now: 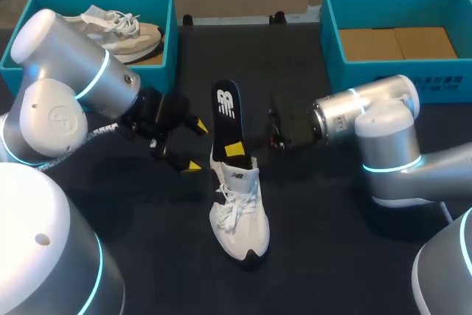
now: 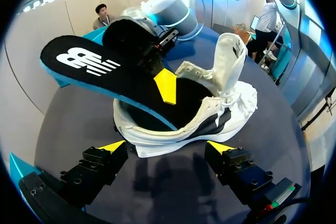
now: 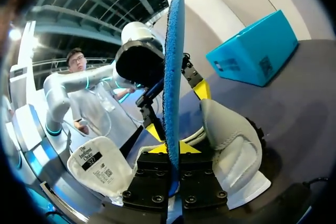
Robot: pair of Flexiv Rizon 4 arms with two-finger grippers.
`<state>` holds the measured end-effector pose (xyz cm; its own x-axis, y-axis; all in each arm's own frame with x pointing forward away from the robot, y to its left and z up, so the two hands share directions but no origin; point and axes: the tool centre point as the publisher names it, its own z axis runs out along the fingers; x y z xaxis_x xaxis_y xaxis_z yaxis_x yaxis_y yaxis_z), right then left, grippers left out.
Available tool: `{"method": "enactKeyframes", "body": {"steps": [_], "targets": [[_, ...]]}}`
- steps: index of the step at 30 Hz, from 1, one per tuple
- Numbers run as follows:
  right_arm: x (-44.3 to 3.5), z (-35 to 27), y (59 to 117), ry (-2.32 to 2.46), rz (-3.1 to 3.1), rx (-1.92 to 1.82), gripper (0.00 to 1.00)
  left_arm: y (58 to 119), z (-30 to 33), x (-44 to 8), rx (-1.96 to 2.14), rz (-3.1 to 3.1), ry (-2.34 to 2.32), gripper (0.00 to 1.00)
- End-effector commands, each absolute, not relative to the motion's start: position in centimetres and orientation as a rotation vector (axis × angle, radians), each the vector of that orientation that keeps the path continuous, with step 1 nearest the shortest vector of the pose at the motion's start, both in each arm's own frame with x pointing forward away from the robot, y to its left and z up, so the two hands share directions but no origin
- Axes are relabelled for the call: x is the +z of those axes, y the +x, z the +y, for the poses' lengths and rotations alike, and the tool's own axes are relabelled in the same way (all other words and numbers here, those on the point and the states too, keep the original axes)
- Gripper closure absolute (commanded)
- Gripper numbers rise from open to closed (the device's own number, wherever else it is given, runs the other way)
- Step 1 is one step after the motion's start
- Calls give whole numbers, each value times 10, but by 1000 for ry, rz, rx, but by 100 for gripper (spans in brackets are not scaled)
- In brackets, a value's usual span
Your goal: Take the shoe out of the shoebox, open the shoe tongue, remove and reinsert the insole, then place the shoe into the shoebox
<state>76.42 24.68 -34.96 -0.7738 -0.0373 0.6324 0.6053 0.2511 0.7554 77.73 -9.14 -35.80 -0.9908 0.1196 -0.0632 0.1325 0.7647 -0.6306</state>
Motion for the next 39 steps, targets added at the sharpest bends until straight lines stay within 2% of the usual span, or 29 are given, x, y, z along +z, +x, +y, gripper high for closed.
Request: {"method": "enactKeyframes", "body": {"steps": [1,4,6,11,20,21,23,39], "targets": [[-360,252,758,-524,-1982,-1558,100,777,-92,-358,-1046,2933,206,0],[-358,252,760,-524,-1993,-1556,100,777,-92,-359,-1048,2935,205,0],[-353,253,763,-513,-2012,-1558,85,777,-92,-359,-1048,2937,204,0],[-339,252,772,-479,-2066,-1549,80,776,-92,-359,-1049,2937,202,0],[-322,254,789,-409,-2118,-1551,82,776,-92,-357,-1046,2935,217,0],[-322,254,790,-403,-2120,-1545,84,776,-92,-357,-1045,2935,218,0],[-324,254,792,-394,-2112,-1533,100,777,-92,-357,-1044,2937,220,0],[-352,252,761,-497,-1982,-1385,100,775,-94,-361,-1053,2945,205,0]]}}
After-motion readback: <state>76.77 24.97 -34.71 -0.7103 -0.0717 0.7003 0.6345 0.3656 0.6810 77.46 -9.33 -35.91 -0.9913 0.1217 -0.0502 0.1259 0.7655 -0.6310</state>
